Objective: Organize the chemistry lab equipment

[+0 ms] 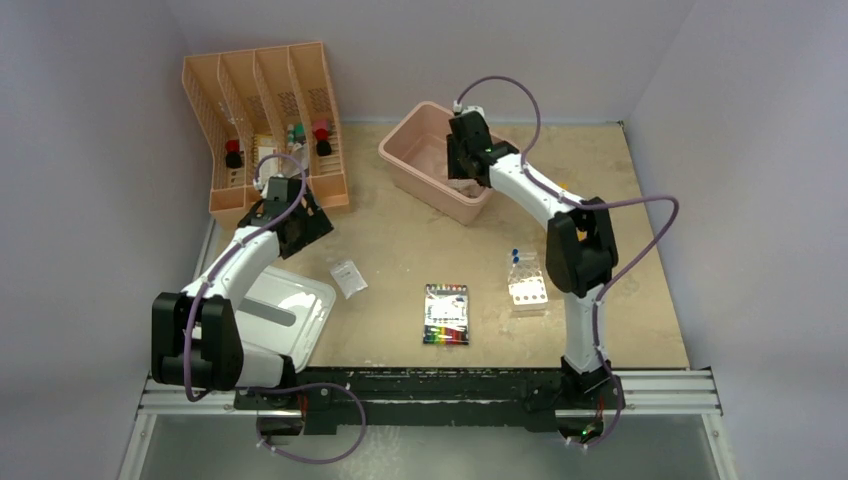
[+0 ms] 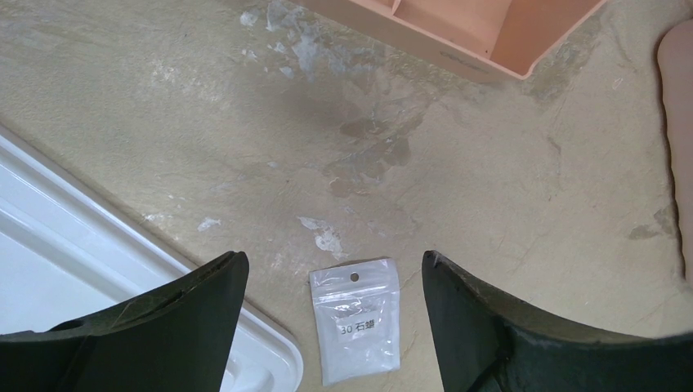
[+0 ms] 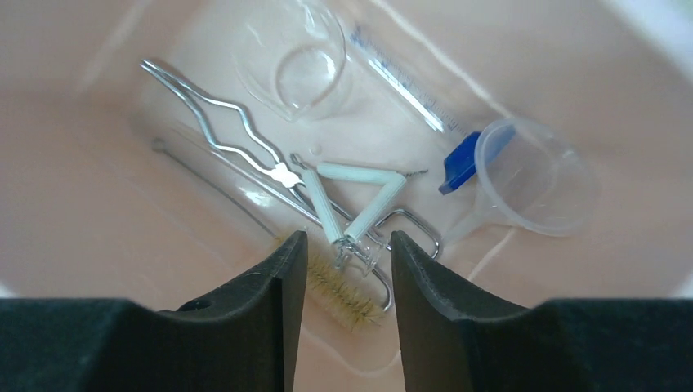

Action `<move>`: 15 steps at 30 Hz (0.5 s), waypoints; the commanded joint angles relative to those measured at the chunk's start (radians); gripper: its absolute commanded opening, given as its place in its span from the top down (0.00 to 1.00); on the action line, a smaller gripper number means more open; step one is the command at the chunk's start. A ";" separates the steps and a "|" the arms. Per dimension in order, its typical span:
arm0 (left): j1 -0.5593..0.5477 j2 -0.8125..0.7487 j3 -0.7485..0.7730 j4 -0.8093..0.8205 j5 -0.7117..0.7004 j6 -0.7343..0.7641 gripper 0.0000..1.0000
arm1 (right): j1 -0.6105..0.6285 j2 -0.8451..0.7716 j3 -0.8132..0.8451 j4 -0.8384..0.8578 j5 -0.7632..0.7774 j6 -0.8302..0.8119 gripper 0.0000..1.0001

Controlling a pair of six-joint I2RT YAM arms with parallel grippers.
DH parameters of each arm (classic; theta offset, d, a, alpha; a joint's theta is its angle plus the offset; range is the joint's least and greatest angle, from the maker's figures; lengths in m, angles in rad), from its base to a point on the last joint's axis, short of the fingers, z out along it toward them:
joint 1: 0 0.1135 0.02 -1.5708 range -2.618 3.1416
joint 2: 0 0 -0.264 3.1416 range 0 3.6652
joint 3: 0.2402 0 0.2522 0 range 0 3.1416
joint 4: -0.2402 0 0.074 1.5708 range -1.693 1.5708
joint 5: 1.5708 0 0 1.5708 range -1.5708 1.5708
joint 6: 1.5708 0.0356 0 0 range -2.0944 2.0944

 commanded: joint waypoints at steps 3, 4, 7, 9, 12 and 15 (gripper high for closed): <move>-0.010 -0.024 -0.023 -0.004 -0.029 0.004 0.25 | 0.042 -0.176 0.053 0.069 -0.020 -0.067 0.52; -0.010 -0.024 -0.028 -0.006 -0.023 0.003 0.25 | 0.062 -0.189 0.050 0.073 -0.016 -0.086 0.51; -0.010 -0.027 -0.053 -0.005 0.010 -0.008 0.26 | 0.120 -0.221 0.029 0.091 -0.035 -0.115 0.48; -0.010 -0.029 -0.076 0.002 0.031 -0.016 0.27 | 0.174 -0.234 0.010 0.113 -0.062 -0.128 0.47; -0.010 -0.023 -0.085 0.007 0.039 -0.020 0.26 | 0.248 -0.228 -0.019 0.137 -0.110 -0.141 0.46; -0.010 -0.010 -0.091 0.013 0.059 -0.024 0.27 | 0.298 -0.195 -0.046 0.155 -0.199 -0.110 0.45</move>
